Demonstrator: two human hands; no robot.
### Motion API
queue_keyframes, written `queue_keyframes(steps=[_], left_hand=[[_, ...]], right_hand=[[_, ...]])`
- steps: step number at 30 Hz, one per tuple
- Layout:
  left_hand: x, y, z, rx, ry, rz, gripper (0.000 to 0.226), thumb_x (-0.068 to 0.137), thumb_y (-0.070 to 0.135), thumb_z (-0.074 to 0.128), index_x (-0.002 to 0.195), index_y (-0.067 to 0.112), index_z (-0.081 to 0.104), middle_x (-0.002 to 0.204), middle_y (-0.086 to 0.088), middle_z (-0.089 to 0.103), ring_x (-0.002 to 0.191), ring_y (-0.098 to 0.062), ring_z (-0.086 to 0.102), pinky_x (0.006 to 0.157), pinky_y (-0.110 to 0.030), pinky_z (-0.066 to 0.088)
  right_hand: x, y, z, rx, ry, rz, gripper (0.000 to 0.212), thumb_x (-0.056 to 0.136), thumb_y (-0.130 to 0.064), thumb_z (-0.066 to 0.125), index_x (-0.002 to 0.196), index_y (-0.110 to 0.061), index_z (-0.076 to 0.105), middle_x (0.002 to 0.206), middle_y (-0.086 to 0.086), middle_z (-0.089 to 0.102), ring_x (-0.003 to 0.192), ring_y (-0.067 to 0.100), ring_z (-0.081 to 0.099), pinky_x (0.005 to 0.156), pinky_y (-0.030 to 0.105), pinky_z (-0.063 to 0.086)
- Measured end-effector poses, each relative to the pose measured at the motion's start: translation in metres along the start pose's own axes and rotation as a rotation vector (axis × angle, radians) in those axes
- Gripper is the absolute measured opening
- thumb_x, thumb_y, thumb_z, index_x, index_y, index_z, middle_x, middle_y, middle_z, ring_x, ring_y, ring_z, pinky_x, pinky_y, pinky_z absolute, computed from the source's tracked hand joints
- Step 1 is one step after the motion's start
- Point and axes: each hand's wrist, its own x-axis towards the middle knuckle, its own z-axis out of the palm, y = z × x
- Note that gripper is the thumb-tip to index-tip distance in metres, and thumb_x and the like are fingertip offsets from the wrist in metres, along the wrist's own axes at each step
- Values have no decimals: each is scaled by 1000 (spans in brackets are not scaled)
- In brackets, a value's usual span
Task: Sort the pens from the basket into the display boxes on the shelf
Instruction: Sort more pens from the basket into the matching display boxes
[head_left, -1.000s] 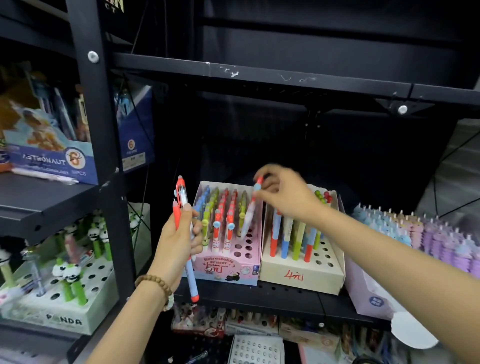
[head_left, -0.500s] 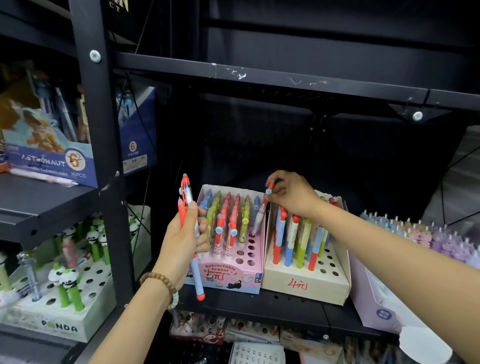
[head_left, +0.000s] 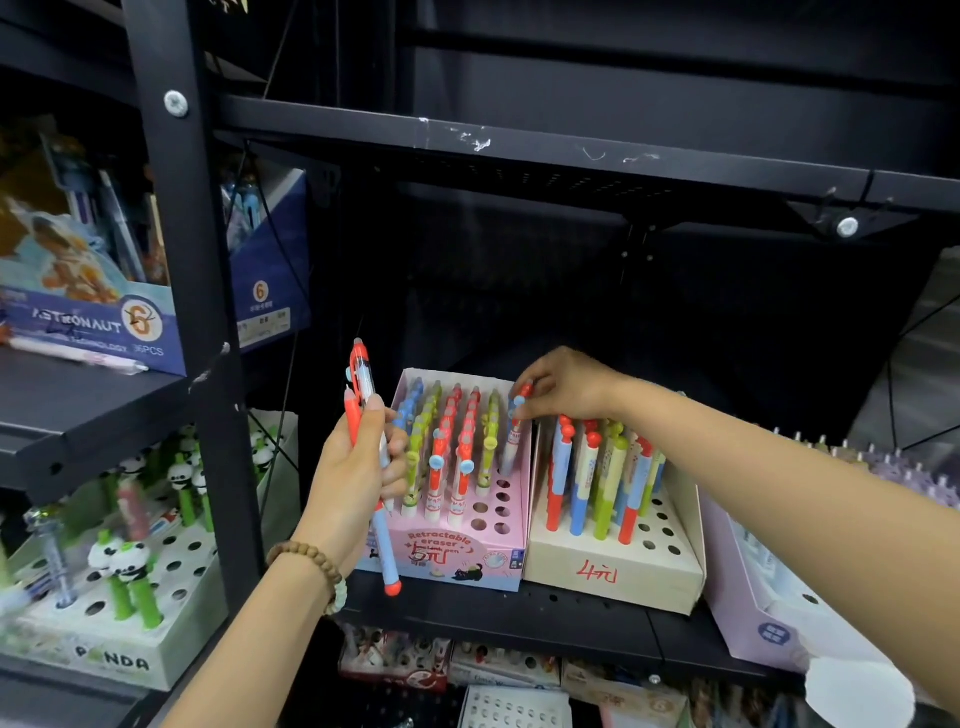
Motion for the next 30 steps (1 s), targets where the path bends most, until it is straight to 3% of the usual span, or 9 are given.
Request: queue_keyframes(steps=[4, 9, 12, 14, 17, 23, 26, 28, 30], left_hand=[[0, 2, 0, 5, -15, 8, 24, 99, 38, 38, 90, 17, 46, 54, 9, 46, 39, -3, 29, 36, -13, 27], [-4, 0, 6, 15, -75, -1, 29, 96, 38, 43, 92, 12, 55, 59, 6, 53, 42, -6, 42, 40, -17, 38], [-7, 1, 12, 39, -147, -4, 36, 91, 44, 45, 100, 15, 63, 62, 3, 62, 47, -8, 54, 45, -19, 48], [-10, 1, 18, 54, -218, -8, 37, 89, 47, 45, 102, 19, 66, 65, 2, 66, 49, -8, 57, 47, -20, 51], [-12, 0, 31, 76, -279, -20, 37, 88, 49, 44, 103, 24, 67, 66, 2, 66, 46, -7, 55, 46, -19, 49], [-14, -2, 37, 145, -267, -64, 39, 90, 49, 41, 108, 22, 62, 73, -3, 72, 47, -9, 59, 45, -20, 51], [-11, -5, 23, 244, -188, -75, 39, 95, 47, 36, 105, 20, 63, 64, -3, 67, 39, -8, 49, 37, -18, 42], [-10, -4, 17, 232, -175, -95, 40, 96, 44, 36, 102, 17, 65, 55, 3, 55, 35, -4, 32, 33, -15, 28], [-9, -3, 18, 237, -157, -85, 32, 95, 41, 43, 99, 19, 66, 55, 7, 49, 36, -2, 28, 33, -13, 24]], right_hand=[[3, 1, 0, 235, 27, 40, 13, 90, -11, 62, 99, -3, 69, 99, 15, 72, 90, 23, 71, 84, 30, 56], [3, 2, 5, 85, 93, 29, 14, 87, -12, 67, 98, -7, 73, 97, 9, 73, 91, 20, 69, 90, 33, 53], [-6, -16, -4, 207, 189, -111, 18, 92, -20, 60, 104, -14, 71, 102, 3, 72, 93, 13, 68, 83, 19, 52], [-19, -30, -10, 418, 83, -194, 23, 94, -31, 55, 109, -20, 69, 102, -3, 73, 92, 5, 68, 77, 12, 52], [-38, -39, -6, 521, -95, -239, 27, 94, -33, 55, 113, -18, 68, 101, -3, 74, 95, 6, 68, 76, 13, 52], [-52, -27, -20, 743, 5, -164, 18, 91, -23, 60, 106, -14, 65, 96, 5, 74, 86, 14, 72, 73, 19, 56], [-53, -13, -35, 777, 195, -95, 8, 89, -20, 63, 94, -13, 62, 88, 8, 72, 74, 14, 72, 68, 20, 58], [-53, -8, -34, 659, 232, -73, 8, 89, -17, 64, 91, -10, 59, 81, 8, 70, 65, 11, 70, 60, 18, 56], [-52, -9, -26, 535, 222, -55, 11, 89, -15, 63, 93, -8, 55, 80, 11, 69, 62, 13, 69, 59, 19, 57]])
